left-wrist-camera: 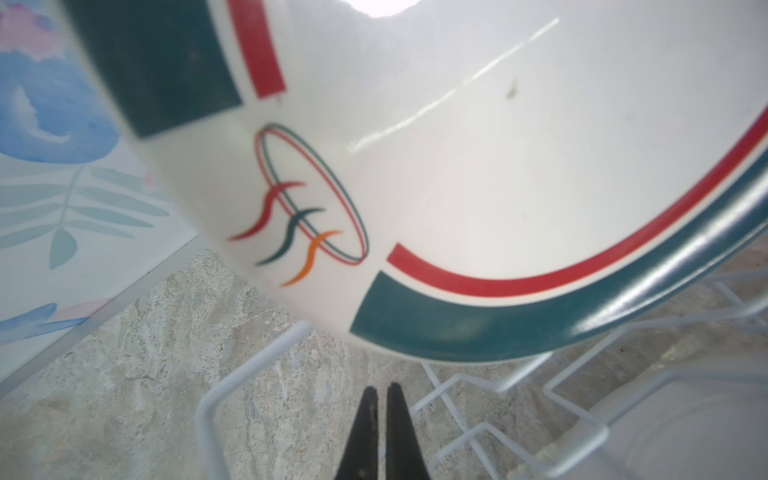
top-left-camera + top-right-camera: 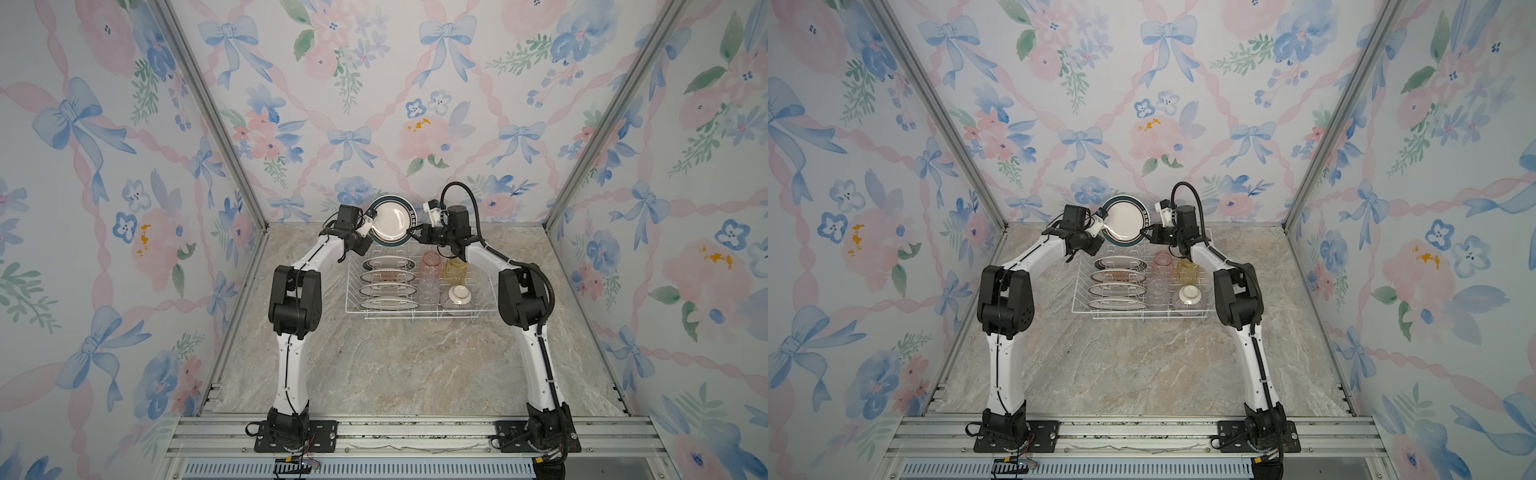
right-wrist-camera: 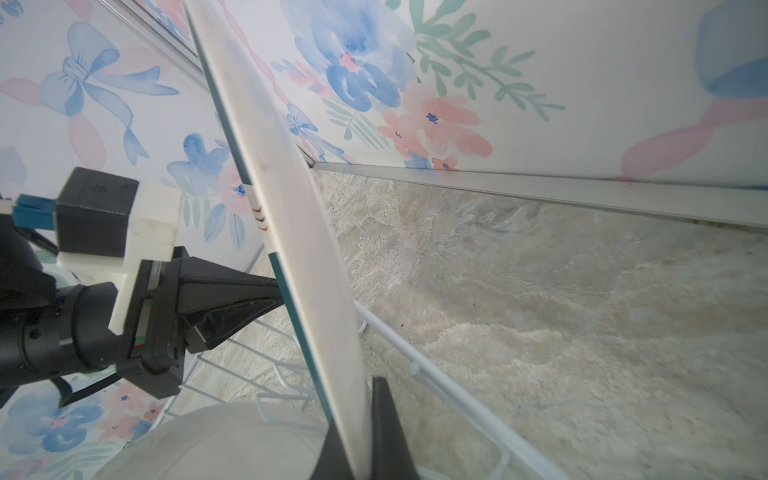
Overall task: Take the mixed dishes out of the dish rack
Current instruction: 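Move the right gripper to the plate rim and grasp it beside the left gripper, then release the plate from the left gripper while the right gripper carries it away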
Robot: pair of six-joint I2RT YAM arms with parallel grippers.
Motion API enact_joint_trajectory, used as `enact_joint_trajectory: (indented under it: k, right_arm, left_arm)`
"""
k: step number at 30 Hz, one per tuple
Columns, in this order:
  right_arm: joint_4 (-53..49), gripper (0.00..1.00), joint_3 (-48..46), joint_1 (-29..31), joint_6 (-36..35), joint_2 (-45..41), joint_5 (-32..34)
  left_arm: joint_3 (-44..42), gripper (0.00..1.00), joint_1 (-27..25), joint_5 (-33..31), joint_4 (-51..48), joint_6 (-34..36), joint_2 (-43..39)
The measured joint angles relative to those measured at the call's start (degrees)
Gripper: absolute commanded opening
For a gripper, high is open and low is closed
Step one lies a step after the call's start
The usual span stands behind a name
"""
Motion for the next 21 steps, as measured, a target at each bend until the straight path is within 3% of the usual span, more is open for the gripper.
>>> enact_joint_trajectory:
  k: [8, 14, 21]
  right_arm:
    - [5.66, 0.0, -6.14, 0.0, 4.96, -7.02, 0.79]
    - [4.11, 0.0, -12.0, -0.79, 4.2, -20.22, 3.82]
    - [-9.14, 0.0, -21.44, -7.1, -2.38, -42.88, 9.81]
  left_arm:
    - [-12.02, 0.1, 1.46, -1.64, 2.75, -1.01, -15.19]
    - [-18.56, 0.12, 0.79, -2.16, 4.92, -3.5, -26.86]
    - [-26.95, 0.15, -8.09, -6.34, 5.64, -6.49, -38.36]
